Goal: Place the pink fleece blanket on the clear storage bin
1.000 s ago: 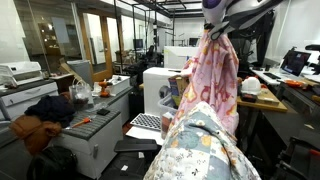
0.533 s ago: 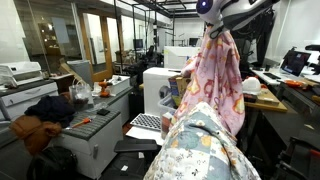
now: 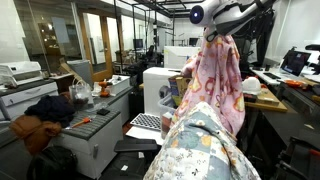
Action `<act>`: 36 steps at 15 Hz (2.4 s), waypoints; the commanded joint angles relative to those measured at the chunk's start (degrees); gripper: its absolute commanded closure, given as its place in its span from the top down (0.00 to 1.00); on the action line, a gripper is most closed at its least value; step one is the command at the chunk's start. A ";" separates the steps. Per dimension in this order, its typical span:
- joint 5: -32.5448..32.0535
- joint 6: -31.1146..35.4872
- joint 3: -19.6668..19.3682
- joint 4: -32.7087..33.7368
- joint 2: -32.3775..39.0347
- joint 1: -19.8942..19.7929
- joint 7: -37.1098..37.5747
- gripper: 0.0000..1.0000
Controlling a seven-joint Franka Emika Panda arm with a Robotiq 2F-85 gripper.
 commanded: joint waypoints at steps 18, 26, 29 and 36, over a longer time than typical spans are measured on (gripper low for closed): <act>23.69 45.14 0.95 -4.66 -1.07 -4.39 -16.15 1.00; 58.38 45.05 4.63 -12.75 -10.36 -1.56 -45.49 1.00; 65.47 43.05 4.26 -13.62 -12.92 1.23 -53.14 1.00; 76.31 44.74 4.15 -15.68 -12.31 3.49 -69.98 1.00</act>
